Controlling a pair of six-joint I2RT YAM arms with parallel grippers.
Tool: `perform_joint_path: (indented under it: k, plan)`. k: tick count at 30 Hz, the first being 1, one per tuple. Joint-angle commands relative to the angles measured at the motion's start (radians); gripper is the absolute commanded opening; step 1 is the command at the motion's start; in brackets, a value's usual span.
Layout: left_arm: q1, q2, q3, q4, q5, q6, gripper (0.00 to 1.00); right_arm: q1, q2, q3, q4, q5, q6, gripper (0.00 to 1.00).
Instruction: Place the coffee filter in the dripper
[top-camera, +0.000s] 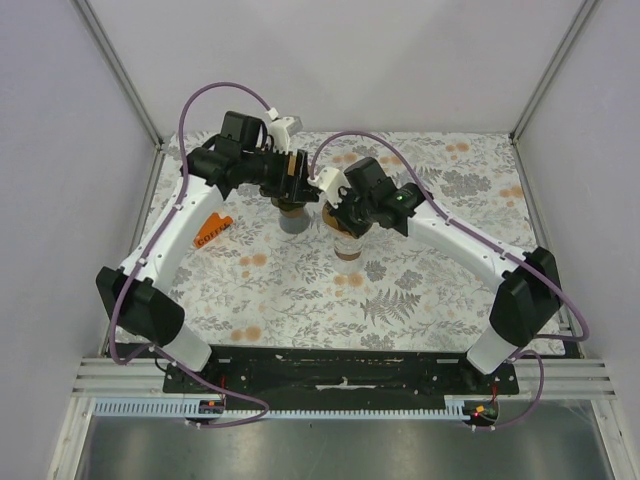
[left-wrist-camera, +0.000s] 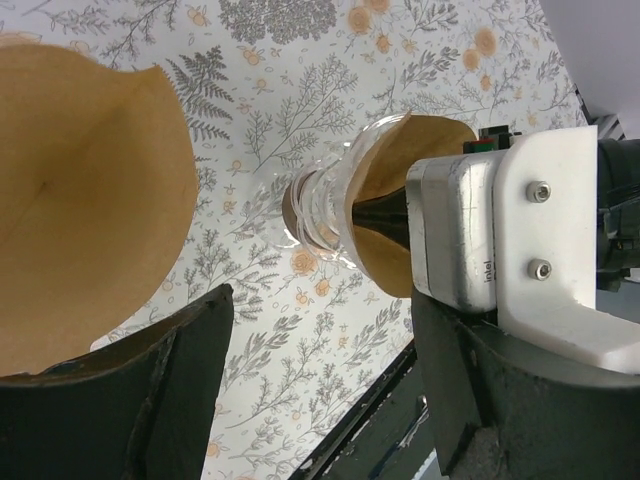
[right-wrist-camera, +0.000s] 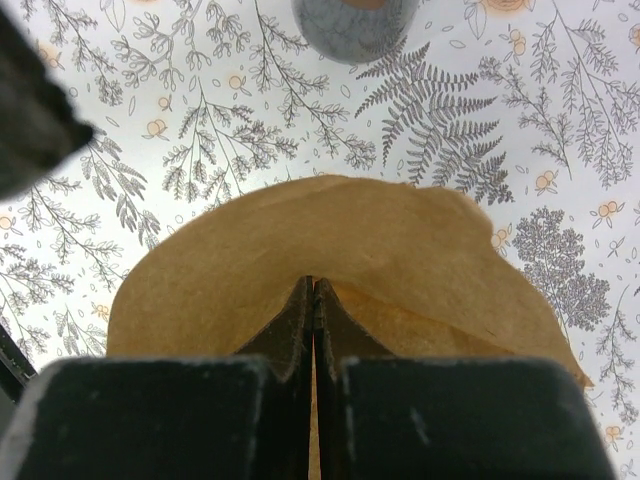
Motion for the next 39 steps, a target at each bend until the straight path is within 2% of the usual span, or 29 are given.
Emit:
perform_joint_path:
  k: [1, 16, 23, 29, 34, 39]
  plan:
    - [-0.01, -0.047, -0.064, 0.088, 0.074, -0.091, 0.77, 0.024, 0.048, 0.062, -0.05, 0.043, -0.025, 0.0]
    - [-0.059, -0.011, -0.142, 0.138, -0.001, -0.142, 0.55, 0.05, 0.036, 0.084, -0.079, 0.094, -0.055, 0.0]
    - [-0.067, 0.004, -0.127, 0.147, 0.021, -0.151, 0.53, 0.049, 0.008, 0.101, -0.058, 0.074, -0.057, 0.0]
    - [0.009, -0.004, -0.116, 0.161, 0.096, -0.18, 0.53, 0.047, -0.003, 0.104, -0.056, 0.081, -0.062, 0.0]
    - [0.046, -0.05, -0.212, 0.287, 0.254, -0.257, 0.53, 0.038, 0.003, 0.09, -0.056, 0.091, -0.051, 0.0]
    - [0.048, -0.059, -0.24, 0.302, 0.269, -0.263, 0.55, 0.03, 0.0, 0.099, -0.056, 0.081, -0.028, 0.0]
